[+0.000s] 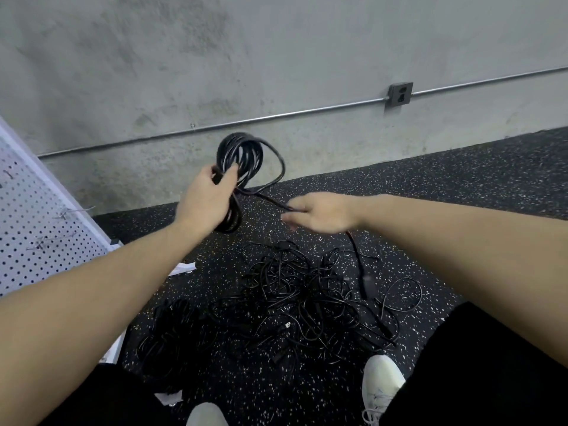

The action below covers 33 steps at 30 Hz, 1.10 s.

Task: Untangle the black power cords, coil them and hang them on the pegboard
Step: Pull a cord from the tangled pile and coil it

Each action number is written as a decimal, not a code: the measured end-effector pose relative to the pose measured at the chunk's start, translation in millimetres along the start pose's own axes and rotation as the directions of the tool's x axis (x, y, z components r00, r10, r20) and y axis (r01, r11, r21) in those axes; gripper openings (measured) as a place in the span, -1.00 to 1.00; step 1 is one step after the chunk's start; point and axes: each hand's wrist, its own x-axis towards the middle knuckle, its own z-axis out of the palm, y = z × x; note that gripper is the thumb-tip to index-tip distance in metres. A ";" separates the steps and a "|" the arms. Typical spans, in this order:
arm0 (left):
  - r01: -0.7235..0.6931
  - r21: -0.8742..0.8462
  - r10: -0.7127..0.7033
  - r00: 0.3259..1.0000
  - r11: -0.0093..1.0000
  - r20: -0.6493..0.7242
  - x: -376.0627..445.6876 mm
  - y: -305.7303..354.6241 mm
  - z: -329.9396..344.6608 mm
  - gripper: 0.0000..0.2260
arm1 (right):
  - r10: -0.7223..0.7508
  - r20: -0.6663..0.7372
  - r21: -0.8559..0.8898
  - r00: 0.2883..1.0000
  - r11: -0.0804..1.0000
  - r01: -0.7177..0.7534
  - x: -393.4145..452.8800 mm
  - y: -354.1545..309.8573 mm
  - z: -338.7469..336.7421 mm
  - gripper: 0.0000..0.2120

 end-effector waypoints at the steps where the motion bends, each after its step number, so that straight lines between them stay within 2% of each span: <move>1: 0.017 0.095 -0.016 1.000 0.995 -0.007 2.8 -7.8 -2.8 -0.55 | -0.044 -0.055 -0.026 0.997 0.999 0.043 -0.9 -2.8 -3.9 -0.63; 5: 0.010 0.384 -0.018 1.000 0.923 0.018 10.5 -16.9 -3.4 -0.45 | -0.218 -0.155 -0.166 0.964 0.967 0.192 -2.9 -20.0 -14.5 -0.74; 8: -0.057 0.613 0.036 0.998 0.788 0.046 6.6 -4.8 -0.9 -0.53 | -0.290 -0.208 -0.279 0.934 0.933 0.227 -2.2 -30.1 -19.4 -0.74; 11: -0.151 0.699 0.093 0.988 0.699 0.120 1.7 3.3 -5.3 -0.59 | -0.304 -0.327 -0.289 0.895 0.934 0.211 -1.1 -31.8 -24.3 -0.70; 13: -0.245 0.711 0.146 0.969 0.659 0.199 0.0 4.3 -8.3 -0.57 | -0.237 -0.436 -0.236 0.868 0.961 0.144 -1.5 -26.0 -30.0 -0.66; 17: -0.424 0.600 0.197 0.892 0.678 0.407 -8.2 2.9 -6.1 -0.55 | -0.058 -0.537 -0.097 0.841 0.995 0.006 -4.9 -12.4 -41.1 -0.64; 19: -0.479 0.536 0.221 0.852 0.696 0.474 -10.2 2.1 -3.7 -0.54 | -0.025 -0.525 0.007 0.851 0.999 0.034 -4.4 -10.4 -42.5 -0.67; 22: -0.481 0.359 0.233 0.800 0.800 0.553 -10.6 0.4 -6.8 -0.50 | -0.031 -0.510 0.171 0.860 0.976 0.136 -0.8 -8.8 -43.8 -0.72; 23: -0.480 0.291 0.258 0.785 0.828 0.563 -10.6 -0.3 -8.2 -0.47 | -0.025 -0.508 0.218 0.861 0.963 0.156 -0.5 -8.4 -44.6 -0.70; 26: -0.472 0.186 0.299 0.768 0.862 0.566 -15.5 4.4 -9.8 -0.50 | -0.016 -0.518 0.302 0.855 0.932 0.201 -0.1 -5.5 -45.0 -0.47; 30: -0.472 0.093 0.348 0.755 0.877 0.556 -24.2 16.7 -4.6 -0.64 | 0.009 -0.482 0.392 0.876 0.897 0.206 1.6 4.6 -41.3 -0.53; 33: -0.485 0.012 0.413 0.758 0.874 0.505 -28.7 20.0 -3.7 -0.70 | 0.060 -0.381 0.485 0.923 0.862 0.144 0.4 16.7 -37.1 -0.63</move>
